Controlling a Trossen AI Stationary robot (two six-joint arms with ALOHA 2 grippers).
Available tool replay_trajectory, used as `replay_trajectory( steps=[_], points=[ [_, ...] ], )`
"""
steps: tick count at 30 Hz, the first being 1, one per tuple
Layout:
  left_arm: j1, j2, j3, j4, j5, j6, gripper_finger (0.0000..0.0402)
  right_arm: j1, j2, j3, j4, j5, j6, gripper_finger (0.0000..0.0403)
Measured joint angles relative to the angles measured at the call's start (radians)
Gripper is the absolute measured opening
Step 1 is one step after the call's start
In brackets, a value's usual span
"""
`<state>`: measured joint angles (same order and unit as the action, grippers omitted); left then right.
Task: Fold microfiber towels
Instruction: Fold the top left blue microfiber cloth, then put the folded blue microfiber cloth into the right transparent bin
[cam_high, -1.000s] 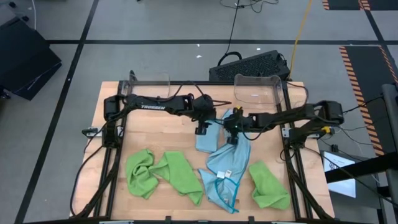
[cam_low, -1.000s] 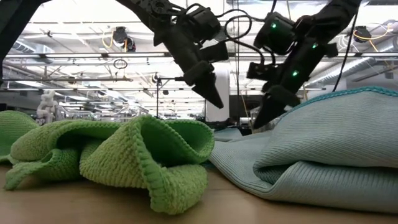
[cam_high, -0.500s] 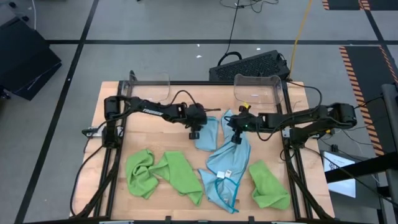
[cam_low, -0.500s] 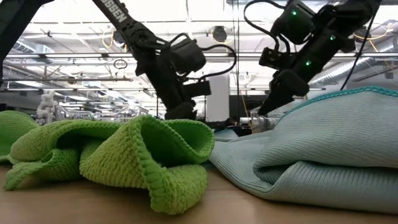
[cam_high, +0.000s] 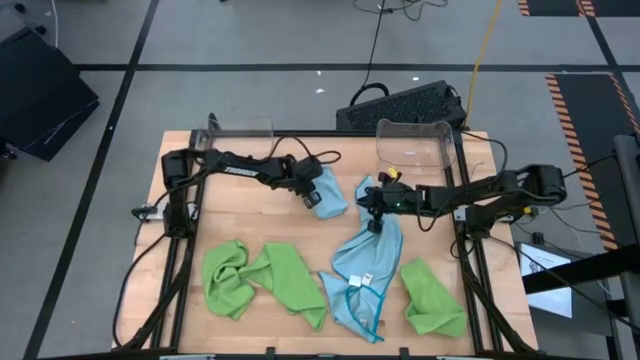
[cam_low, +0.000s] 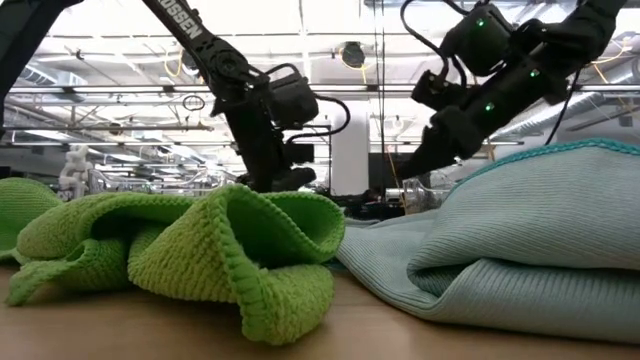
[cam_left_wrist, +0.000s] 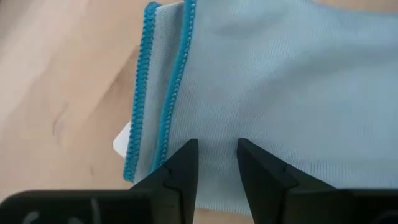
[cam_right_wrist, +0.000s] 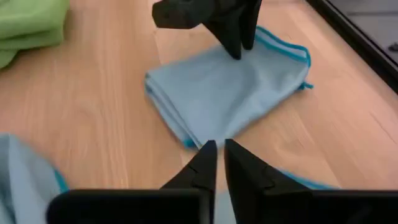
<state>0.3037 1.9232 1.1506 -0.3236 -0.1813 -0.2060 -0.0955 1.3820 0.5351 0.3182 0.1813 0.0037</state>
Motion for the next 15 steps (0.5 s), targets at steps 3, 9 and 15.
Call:
replay_trajectory(
  steps=[3, 9, 15],
  points=[
    [-0.026, -0.055, -0.001, -0.01, -0.004, -0.001, 0.0113, 0.023, 0.082, 0.016, 0.065, -0.001, -0.019, 0.0064],
    [-0.093, -0.166, 0.001, -0.035, -0.101, 0.043, 0.0113, 0.095, 0.257, 0.163, 0.066, 0.0, -0.091, 0.0141],
    [-0.149, -0.204, -0.036, -0.027, -0.197, 0.028, 0.0113, 0.127, 0.413, 0.365, -0.125, 0.056, -0.181, 0.0187]
  ],
)
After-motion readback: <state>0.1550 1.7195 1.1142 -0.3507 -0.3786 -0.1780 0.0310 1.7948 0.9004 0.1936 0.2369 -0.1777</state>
